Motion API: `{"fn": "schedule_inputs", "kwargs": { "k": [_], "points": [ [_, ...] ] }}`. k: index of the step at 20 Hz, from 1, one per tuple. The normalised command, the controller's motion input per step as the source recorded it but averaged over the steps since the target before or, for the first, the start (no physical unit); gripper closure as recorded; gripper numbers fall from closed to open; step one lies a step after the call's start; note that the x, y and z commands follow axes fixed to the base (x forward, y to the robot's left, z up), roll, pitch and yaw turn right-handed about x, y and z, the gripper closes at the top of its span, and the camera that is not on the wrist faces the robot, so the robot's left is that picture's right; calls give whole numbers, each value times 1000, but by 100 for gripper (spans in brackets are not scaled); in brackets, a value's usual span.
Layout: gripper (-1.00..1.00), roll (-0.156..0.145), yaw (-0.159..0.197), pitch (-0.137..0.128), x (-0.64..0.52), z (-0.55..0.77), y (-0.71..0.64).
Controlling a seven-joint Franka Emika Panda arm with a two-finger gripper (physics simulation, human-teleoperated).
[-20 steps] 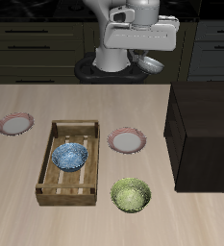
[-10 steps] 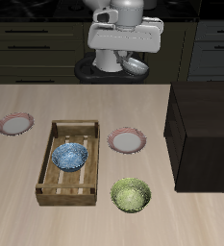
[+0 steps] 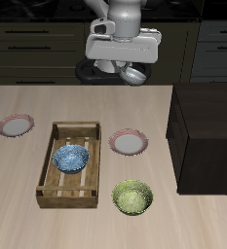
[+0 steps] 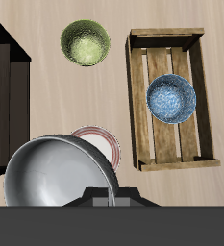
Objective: Place the white bowl onto the plate that is in the table center
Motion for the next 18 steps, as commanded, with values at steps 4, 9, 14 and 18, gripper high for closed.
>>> {"fn": "schedule_inputs", "kwargs": {
  "k": [4,9,14,18],
  "points": [
    [100,18,6,22,34,-369,22],
    [100,-4,-3,8,11,-321,-70],
    [100,-25,14,-9,43,-317,-116],
    [100,-1,27,27,72,-370,5]
  ]
}}
